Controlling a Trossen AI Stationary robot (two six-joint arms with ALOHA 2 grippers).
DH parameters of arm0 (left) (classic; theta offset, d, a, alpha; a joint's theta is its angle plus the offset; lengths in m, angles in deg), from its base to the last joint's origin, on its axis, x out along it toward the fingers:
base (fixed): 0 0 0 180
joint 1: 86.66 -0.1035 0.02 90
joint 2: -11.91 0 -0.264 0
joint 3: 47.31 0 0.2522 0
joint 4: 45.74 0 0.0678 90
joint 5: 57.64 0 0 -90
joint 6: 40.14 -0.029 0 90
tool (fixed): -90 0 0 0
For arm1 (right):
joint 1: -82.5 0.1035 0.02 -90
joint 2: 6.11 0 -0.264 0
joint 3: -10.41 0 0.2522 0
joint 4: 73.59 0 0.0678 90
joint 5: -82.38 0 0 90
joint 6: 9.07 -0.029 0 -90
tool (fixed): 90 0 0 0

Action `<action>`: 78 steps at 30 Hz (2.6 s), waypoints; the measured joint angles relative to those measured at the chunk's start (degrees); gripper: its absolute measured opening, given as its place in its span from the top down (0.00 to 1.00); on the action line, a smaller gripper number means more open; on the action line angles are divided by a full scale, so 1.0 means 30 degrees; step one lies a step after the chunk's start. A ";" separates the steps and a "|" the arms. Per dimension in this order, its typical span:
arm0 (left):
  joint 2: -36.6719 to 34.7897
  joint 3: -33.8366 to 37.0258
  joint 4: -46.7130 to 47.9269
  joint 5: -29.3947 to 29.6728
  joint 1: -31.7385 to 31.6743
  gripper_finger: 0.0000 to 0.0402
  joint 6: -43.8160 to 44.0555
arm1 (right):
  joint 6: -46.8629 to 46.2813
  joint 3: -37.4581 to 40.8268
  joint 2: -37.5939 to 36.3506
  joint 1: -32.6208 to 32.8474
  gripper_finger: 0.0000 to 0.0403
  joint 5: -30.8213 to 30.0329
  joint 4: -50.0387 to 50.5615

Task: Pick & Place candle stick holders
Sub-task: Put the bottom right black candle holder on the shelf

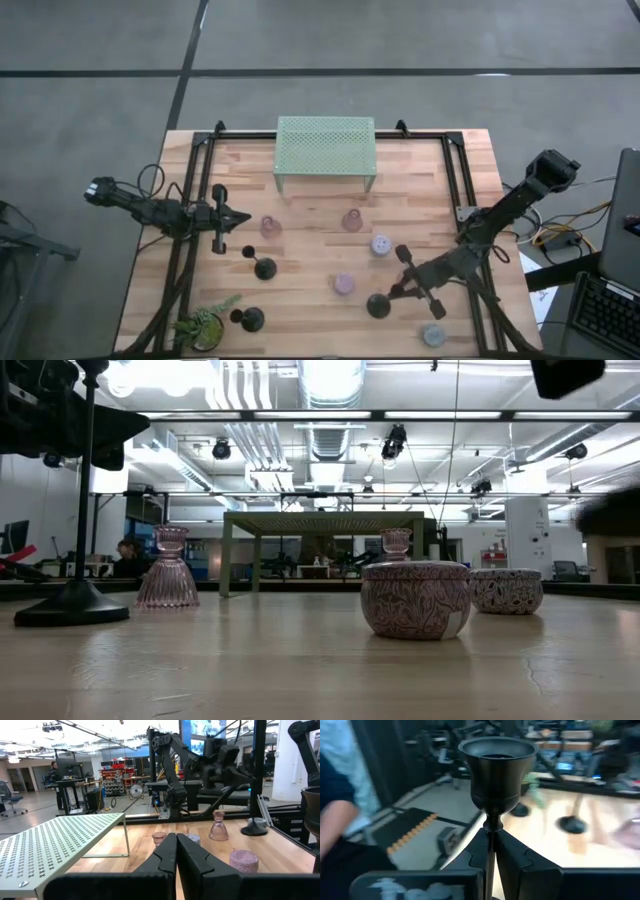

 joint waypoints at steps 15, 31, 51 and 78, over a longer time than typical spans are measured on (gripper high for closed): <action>0.0005 0.0000 0.0160 -0.0003 0.0002 0.96 0.0000 | 0.3694 -0.4901 -0.4966 -0.3900 0.96 -0.6272 0.9593; 0.0002 0.0000 0.0175 -0.0001 -0.0002 0.96 0.0000 | 0.3832 -0.7797 -0.4763 -1.5987 0.96 -0.2651 0.9644; -0.0001 0.0000 0.0189 -0.0003 -0.0003 0.96 0.0000 | 0.0588 -1.3426 0.3730 -2.6425 0.96 0.4529 1.1231; -0.0003 0.0000 0.0189 -0.0003 0.0000 0.96 0.0000 | 0.0914 -1.4534 0.6562 -2.8056 0.96 0.4639 1.0609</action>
